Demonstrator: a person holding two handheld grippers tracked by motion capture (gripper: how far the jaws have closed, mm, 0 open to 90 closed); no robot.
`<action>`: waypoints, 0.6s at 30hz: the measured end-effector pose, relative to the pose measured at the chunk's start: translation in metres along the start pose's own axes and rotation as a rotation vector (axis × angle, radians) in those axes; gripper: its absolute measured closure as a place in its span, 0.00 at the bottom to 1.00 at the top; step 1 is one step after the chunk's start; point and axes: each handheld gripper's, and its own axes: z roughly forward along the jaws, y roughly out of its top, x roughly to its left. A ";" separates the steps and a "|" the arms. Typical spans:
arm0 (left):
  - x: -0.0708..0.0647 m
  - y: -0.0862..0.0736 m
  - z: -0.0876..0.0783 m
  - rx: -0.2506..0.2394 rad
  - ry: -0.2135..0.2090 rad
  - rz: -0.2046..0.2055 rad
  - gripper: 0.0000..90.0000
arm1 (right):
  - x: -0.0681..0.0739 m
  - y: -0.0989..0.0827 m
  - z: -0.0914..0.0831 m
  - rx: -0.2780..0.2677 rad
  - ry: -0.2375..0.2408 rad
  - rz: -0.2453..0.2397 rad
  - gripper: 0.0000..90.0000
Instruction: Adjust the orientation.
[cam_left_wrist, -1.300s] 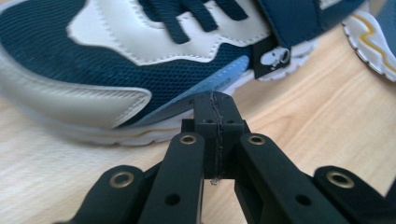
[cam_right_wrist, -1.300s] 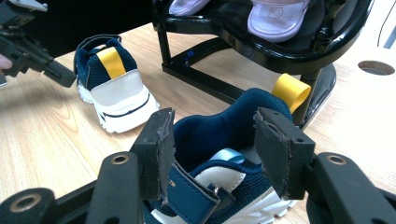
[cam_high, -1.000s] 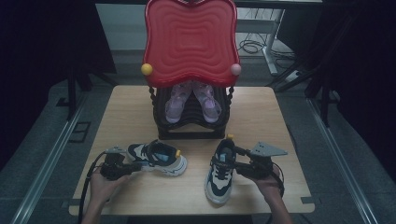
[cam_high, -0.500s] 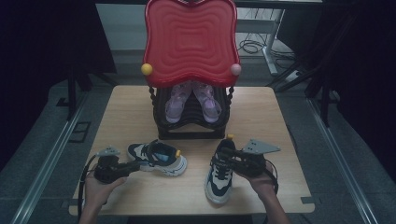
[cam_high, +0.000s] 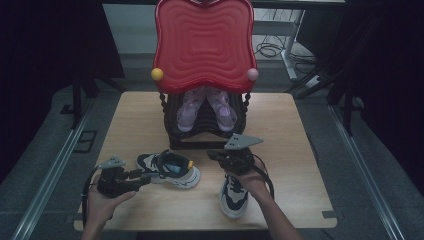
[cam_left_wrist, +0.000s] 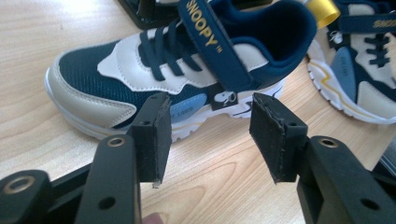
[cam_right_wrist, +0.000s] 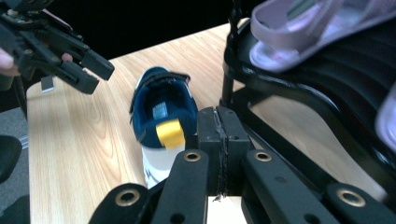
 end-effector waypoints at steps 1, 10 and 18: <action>0.000 0.000 -0.001 -0.003 0.001 0.001 0.53 | 0.001 0.003 0.004 0.002 0.002 -0.001 0.99; 0.000 -0.001 -0.007 -0.006 0.007 -0.003 0.51 | 0.001 0.011 0.037 0.058 -0.008 -0.002 0.99; 0.000 -0.001 -0.006 0.000 0.005 -0.004 0.50 | -0.003 0.006 0.054 0.099 0.000 0.016 0.99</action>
